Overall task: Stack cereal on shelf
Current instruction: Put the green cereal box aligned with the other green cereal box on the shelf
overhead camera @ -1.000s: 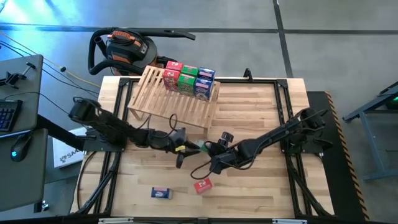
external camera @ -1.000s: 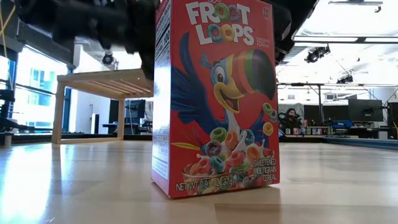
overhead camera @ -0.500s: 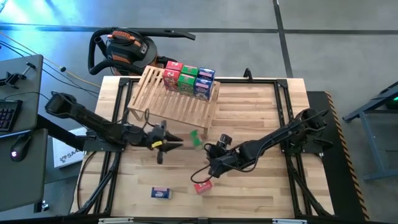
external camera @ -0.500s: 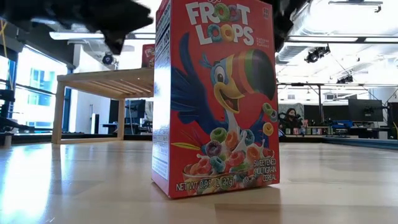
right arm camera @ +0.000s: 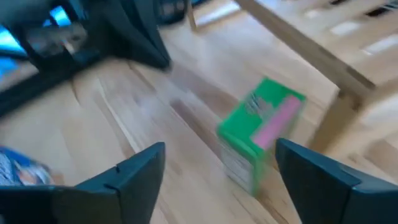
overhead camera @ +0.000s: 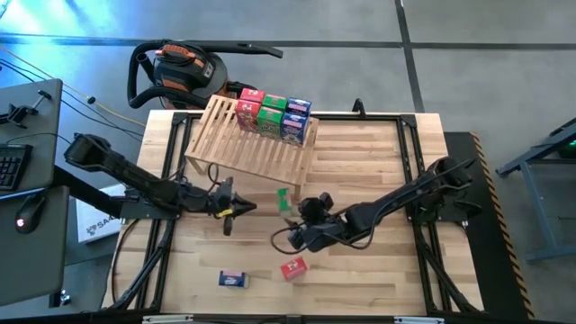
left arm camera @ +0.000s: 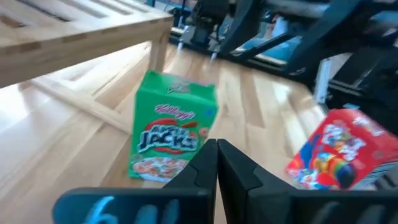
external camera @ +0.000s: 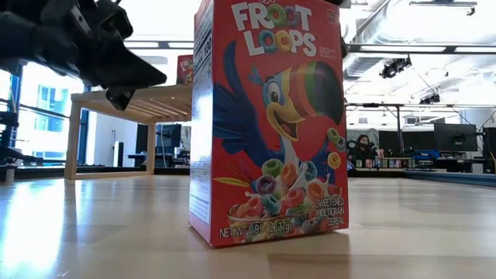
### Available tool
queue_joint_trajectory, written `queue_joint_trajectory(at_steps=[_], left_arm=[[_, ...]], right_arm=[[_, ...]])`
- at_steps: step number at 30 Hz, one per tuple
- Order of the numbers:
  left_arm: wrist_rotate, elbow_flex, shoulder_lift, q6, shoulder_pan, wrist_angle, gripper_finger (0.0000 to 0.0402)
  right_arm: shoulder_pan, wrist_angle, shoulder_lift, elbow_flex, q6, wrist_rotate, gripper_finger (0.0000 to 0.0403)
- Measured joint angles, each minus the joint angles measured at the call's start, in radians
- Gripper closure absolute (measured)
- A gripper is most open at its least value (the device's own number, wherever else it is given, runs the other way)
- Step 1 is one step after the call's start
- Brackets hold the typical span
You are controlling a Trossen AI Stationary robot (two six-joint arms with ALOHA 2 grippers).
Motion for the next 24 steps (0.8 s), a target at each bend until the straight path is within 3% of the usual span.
queue_joint_trajectory(at_steps=[4, 8, 11, 18, 24], left_arm=[[-0.014, 0.0, 0.035, 0.016, 0.0, 0.022, 0.0399], [-0.015, 0.001, 0.055, 0.02, 0.0, 0.035, 0.0399], [-0.017, 0.0, 0.059, 0.025, -0.003, 0.041, 0.0399], [-0.01, 0.0, 0.057, 0.031, -0.013, 0.034, 0.0399], [-0.015, 0.0, 0.057, 0.042, -0.029, 0.034, 0.0399]], right_arm=[[-0.015, 0.066, 0.023, 0.01, 0.049, 0.037, 0.0096], [-0.035, 0.016, 0.079, 0.068, 0.11, 0.092, 0.0095], [-0.045, -0.103, 0.141, 0.164, 0.161, 0.108, 0.0095], [-0.07, -0.569, 0.336, 0.5, 0.313, 0.056, 0.0094], [-0.093, -0.805, 0.464, 0.705, 0.426, 0.03, 0.0094]])
